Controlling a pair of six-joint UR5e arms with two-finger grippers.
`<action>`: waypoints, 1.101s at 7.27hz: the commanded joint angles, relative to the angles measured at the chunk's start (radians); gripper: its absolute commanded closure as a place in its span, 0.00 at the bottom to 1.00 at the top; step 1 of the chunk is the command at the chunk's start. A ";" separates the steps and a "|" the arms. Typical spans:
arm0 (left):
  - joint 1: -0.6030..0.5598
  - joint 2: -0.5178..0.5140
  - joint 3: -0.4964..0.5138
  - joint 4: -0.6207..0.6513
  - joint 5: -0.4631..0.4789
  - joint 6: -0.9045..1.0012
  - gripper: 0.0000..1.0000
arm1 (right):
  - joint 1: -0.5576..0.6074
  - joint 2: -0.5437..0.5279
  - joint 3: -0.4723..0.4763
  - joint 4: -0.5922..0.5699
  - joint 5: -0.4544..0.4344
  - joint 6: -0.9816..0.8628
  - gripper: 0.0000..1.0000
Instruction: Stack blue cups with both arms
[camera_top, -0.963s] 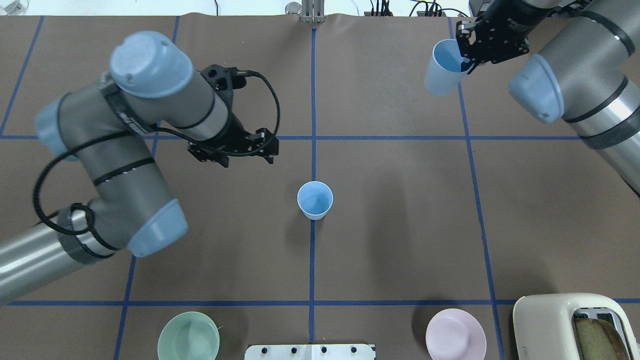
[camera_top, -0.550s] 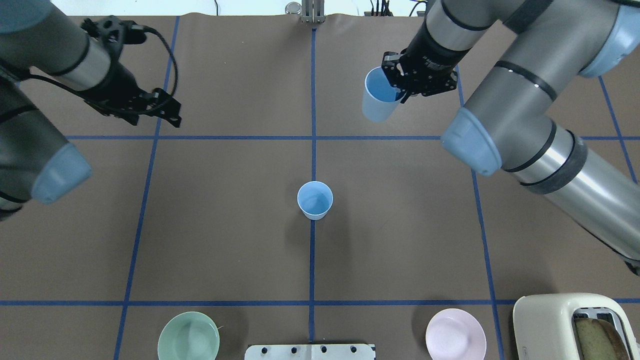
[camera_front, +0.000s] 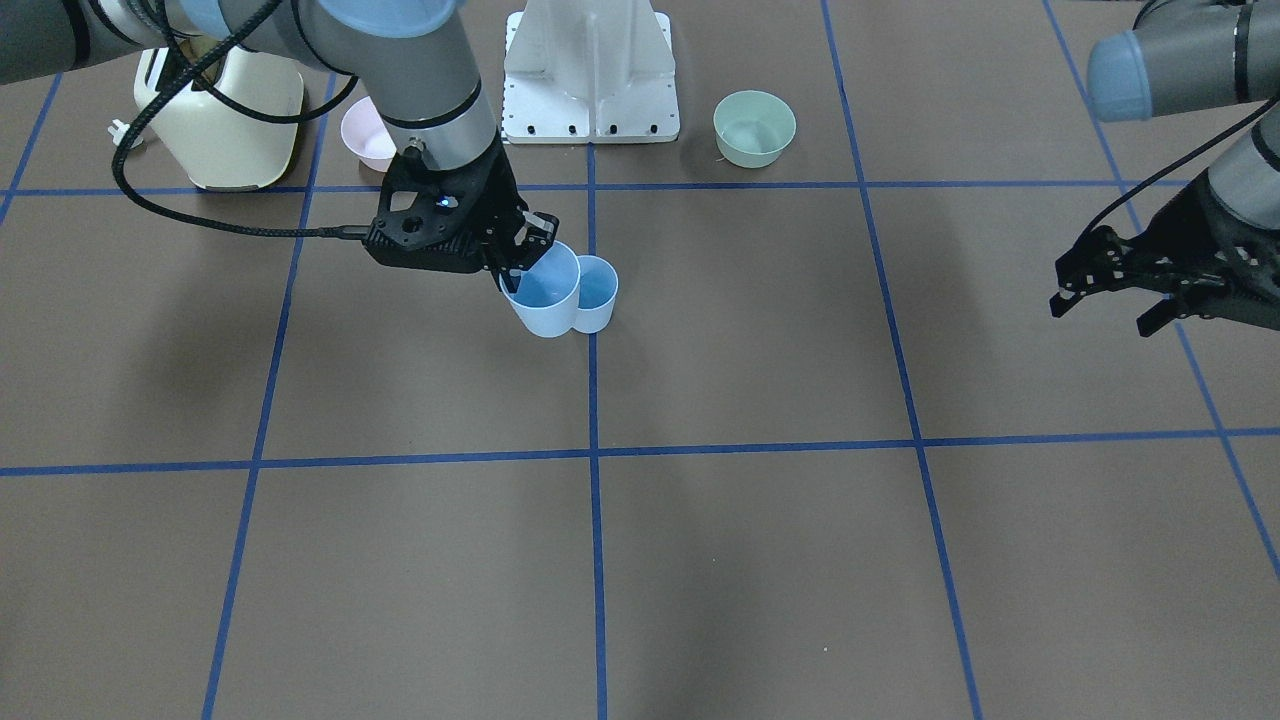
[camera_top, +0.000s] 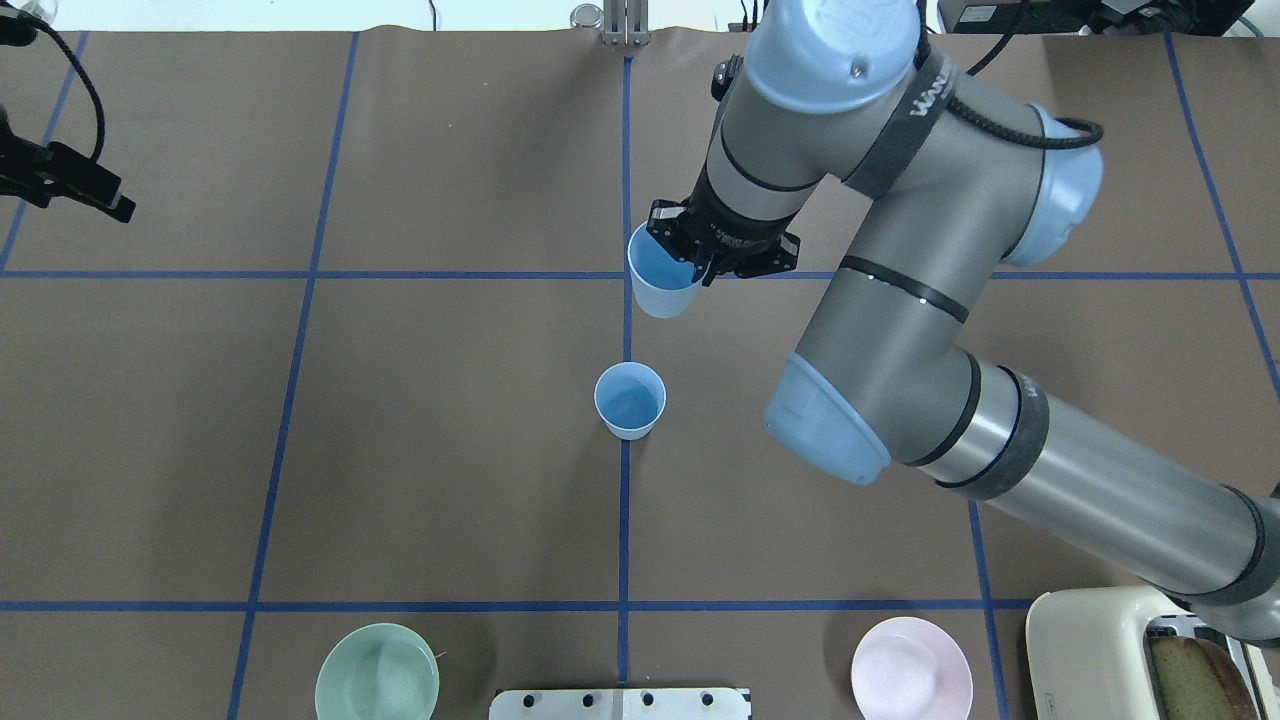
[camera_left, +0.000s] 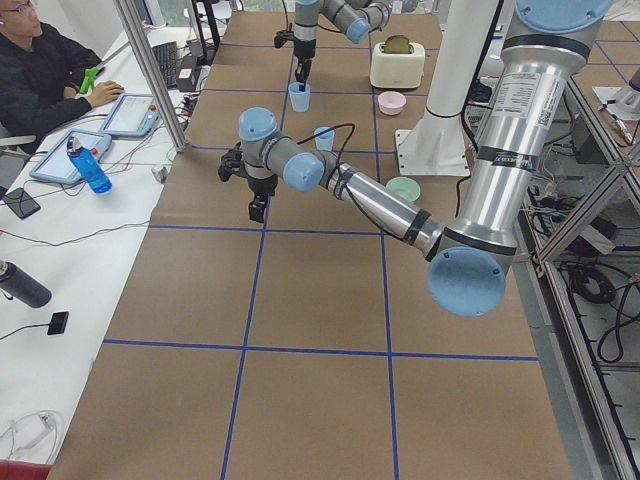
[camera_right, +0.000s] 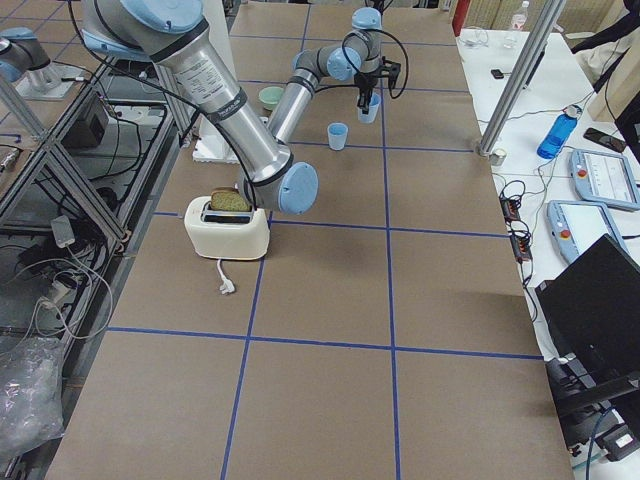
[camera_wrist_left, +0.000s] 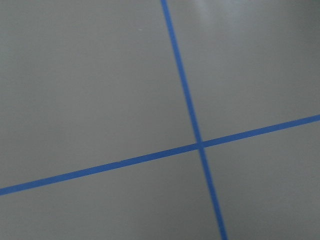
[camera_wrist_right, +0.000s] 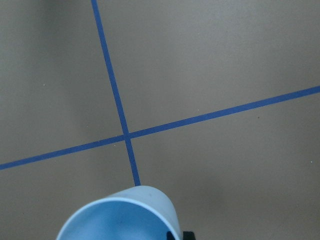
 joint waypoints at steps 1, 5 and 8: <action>-0.035 0.047 0.011 -0.008 -0.002 0.094 0.02 | -0.081 0.004 -0.003 0.001 -0.046 0.008 1.00; -0.115 0.110 0.028 -0.031 -0.019 0.200 0.02 | -0.134 0.007 -0.027 0.032 -0.100 0.008 1.00; -0.227 0.106 0.132 -0.037 -0.091 0.345 0.02 | -0.134 0.001 -0.051 0.066 -0.100 0.008 1.00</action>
